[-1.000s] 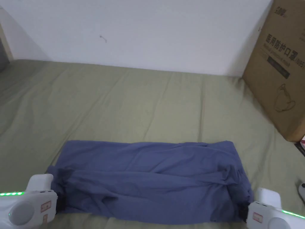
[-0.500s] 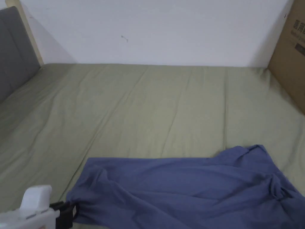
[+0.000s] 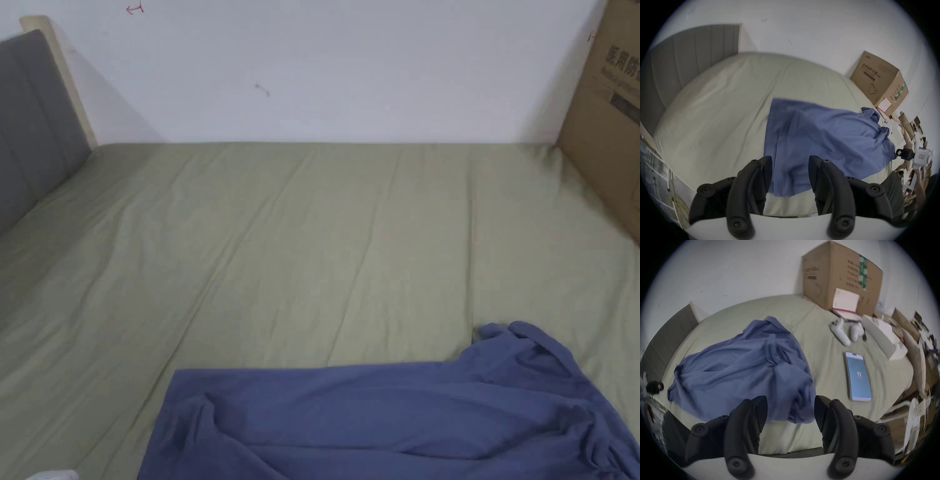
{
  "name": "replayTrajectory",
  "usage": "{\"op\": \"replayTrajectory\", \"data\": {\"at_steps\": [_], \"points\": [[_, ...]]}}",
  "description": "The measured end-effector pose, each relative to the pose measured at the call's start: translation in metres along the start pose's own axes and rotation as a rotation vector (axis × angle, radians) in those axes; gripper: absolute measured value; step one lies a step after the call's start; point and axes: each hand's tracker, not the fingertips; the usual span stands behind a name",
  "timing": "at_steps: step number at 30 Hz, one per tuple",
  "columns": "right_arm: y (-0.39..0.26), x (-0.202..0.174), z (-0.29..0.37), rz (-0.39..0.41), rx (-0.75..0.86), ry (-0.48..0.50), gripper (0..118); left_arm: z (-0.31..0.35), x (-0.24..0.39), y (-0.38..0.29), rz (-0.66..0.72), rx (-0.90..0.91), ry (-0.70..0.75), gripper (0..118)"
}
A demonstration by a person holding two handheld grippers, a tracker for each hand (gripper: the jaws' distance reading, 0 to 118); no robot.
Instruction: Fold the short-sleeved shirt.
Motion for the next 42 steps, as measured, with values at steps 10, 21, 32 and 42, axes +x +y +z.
{"op": "replayTrajectory", "data": {"at_steps": [10,21,32,42], "points": [[0.049,-0.067,0.056,0.075,0.258,0.150,60,0.080,0.066,0.041,-0.160,0.322,-0.013,59],[0.051,-0.101,0.044,0.138,0.248,0.168,0,0.074,0.065,0.037,-0.072,0.299,-0.048,0],[0.044,-0.082,0.029,0.043,0.177,0.193,0,-0.055,0.002,0.122,-0.030,-0.006,-0.084,55],[0.033,-0.056,0.018,0.000,0.103,0.142,0,-0.205,-0.018,0.136,0.021,-0.240,0.020,54]]}}
